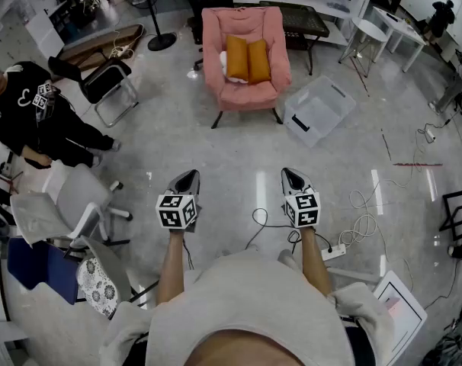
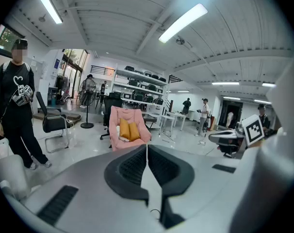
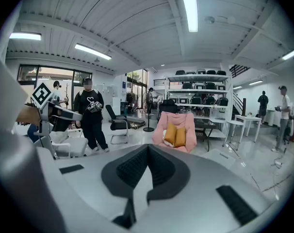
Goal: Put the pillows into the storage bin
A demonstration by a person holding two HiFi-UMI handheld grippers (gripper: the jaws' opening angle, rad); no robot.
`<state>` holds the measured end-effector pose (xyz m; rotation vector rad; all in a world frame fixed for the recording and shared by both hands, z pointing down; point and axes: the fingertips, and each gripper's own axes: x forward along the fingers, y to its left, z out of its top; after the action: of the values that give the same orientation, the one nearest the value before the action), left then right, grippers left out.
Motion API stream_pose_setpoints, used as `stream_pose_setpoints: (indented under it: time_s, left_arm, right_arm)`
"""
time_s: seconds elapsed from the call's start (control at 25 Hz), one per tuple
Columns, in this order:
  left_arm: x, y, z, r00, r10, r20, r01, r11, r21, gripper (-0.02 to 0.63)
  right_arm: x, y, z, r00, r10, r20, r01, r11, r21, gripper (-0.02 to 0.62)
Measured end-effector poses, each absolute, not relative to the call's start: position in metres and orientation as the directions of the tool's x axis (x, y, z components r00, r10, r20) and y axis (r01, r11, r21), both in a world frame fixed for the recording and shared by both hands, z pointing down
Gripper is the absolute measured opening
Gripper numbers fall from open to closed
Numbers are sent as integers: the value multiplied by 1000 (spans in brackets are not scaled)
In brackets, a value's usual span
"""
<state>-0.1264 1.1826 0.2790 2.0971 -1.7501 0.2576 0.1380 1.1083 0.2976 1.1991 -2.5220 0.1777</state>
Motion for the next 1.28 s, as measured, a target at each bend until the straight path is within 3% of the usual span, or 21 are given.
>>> stream_pose_setpoints:
  time_s: [0.68, 0.72, 0.76, 1.28]
  left_arm:
    - [-115, 1175, 283, 214, -893, 396, -971, -152, 182, 18]
    - [-113, 1174, 283, 214, -893, 397, -971, -152, 182, 17]
    - [-110, 1173, 283, 214, -892, 398, -972, -152, 182, 18]
    - [-54, 1158, 301, 202, -883, 423, -975, -139, 175, 18]
  right_arm:
    - [142, 1107, 296, -622, -712, 326, -755, 656, -7, 9]
    - [139, 1107, 297, -644, -694, 322, -738, 674, -24, 238]
    - [137, 1107, 297, -662, -680, 316, -725, 688, -38, 404]
    - [177, 1090, 319, -670, -660, 341, -712, 700, -45, 420]
